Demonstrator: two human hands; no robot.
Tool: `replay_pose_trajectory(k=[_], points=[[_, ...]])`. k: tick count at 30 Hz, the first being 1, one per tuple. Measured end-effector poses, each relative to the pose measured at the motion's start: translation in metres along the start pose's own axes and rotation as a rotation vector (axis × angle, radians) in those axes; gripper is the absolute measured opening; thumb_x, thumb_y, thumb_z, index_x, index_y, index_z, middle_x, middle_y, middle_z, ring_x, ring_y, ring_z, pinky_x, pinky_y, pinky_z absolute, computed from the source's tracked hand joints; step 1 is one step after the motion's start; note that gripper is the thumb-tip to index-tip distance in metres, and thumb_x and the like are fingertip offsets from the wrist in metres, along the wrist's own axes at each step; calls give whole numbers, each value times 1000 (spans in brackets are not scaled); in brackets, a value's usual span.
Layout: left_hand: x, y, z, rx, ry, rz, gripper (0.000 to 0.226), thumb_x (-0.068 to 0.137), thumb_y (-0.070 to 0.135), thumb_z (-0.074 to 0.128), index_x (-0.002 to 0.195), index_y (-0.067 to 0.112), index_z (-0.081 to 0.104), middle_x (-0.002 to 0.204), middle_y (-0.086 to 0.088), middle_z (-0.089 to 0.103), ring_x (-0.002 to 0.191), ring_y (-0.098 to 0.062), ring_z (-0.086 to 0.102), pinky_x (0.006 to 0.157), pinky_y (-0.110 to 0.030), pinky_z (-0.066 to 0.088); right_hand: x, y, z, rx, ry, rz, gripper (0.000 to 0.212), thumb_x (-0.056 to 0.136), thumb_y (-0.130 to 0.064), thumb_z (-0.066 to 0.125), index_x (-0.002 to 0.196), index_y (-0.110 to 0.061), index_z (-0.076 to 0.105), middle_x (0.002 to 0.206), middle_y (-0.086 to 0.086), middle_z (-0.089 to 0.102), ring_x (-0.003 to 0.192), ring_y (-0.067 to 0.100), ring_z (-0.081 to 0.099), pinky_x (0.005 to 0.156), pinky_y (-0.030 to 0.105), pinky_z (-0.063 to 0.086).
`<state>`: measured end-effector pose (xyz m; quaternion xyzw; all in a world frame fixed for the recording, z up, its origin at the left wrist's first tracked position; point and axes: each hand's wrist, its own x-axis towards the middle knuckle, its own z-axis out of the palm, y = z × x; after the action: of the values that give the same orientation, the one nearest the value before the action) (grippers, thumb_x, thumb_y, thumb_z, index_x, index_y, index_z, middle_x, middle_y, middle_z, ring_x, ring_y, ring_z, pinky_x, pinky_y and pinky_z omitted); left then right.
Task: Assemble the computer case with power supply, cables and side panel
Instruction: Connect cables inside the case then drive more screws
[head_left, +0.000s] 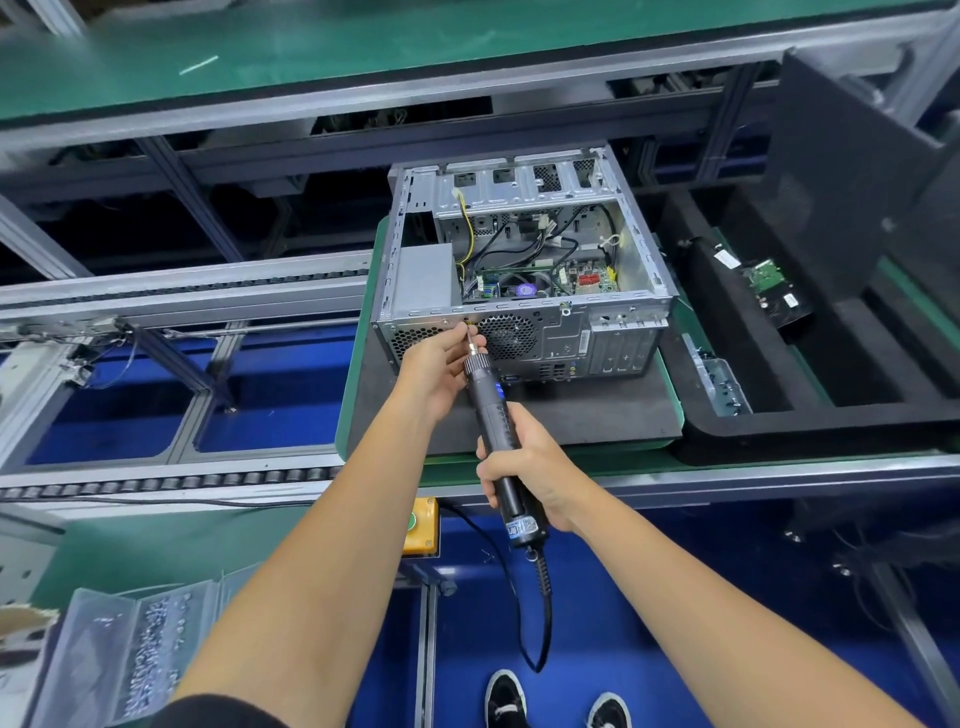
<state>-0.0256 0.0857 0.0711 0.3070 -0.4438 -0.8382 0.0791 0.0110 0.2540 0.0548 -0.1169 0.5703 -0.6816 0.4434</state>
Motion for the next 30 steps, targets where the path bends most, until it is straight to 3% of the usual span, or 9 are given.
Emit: replay_pose_trajectory(k=[10,20,30], points=[[3,-3,-3,24,0,103,16,96,11,54,91,4,66,72,-2,71,64,-11,65,63,-21,54,3,0,4,-28,12,-17,55,70,5,63,119,-13,46,82,7,55,56,21,54,53,33,51],[5,0,-1,139,30,82,13,95,13,58,91,8,68,73,0,72,67,-10,67,71,-24,55,3,2,12,-40,53,-24,52,77,10,61,119,-16,45,72,0,59,55,19,57,53,33,53],[3,3,2,108,48,76,14,96,11,56,89,5,66,70,-1,71,64,-11,66,60,-22,53,2,-3,28,-65,108,-31,45,79,4,62,115,-16,43,86,13,51,56,19,56,55,34,53]])
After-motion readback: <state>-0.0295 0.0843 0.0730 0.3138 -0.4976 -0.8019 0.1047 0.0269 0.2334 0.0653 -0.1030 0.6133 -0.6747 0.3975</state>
